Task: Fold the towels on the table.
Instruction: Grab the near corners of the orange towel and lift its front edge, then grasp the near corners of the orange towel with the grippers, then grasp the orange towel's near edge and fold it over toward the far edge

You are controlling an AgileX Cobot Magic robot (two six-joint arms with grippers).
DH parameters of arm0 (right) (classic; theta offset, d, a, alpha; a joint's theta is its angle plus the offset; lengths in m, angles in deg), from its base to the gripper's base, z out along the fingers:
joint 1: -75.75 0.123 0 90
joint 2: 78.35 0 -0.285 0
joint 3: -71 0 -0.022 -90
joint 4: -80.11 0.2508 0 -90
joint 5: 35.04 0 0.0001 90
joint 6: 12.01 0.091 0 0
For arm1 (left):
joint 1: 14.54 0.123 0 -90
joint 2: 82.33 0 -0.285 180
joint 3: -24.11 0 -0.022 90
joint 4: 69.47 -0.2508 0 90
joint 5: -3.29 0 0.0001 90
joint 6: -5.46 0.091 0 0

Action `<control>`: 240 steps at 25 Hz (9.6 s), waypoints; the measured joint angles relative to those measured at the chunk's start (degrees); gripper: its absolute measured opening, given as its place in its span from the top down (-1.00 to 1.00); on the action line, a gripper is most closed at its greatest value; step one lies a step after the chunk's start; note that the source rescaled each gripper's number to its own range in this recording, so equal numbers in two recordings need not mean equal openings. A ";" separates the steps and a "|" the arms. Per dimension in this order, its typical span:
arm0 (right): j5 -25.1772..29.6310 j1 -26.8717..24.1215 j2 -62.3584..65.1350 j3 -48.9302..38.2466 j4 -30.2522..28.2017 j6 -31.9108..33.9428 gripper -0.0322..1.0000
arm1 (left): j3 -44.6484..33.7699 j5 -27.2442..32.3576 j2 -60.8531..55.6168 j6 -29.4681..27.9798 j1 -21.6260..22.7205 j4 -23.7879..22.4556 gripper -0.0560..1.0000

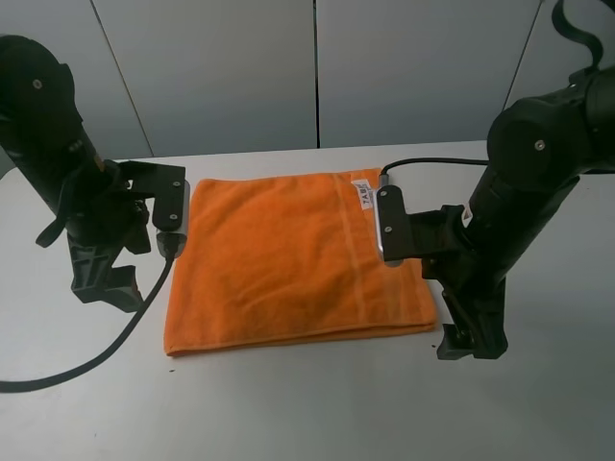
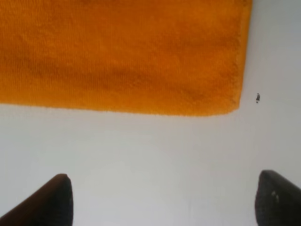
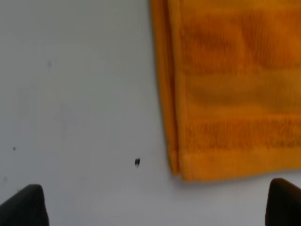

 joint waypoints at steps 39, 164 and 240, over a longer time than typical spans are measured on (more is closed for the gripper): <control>-6.76 -1.26 -16.34 4.73 1.48 -11.47 -1.00 | -5.13 -11.26 2.56 4.56 -0.24 9.56 -0.99; -12.76 -1.60 -16.34 4.73 3.31 -10.89 0.93 | -13.90 -29.67 10.77 -29.68 -19.40 -12.13 0.89; -14.53 -10.49 -24.91 36.04 -15.73 0.57 0.94 | 11.59 -38.92 17.64 -58.38 0.62 -63.53 0.89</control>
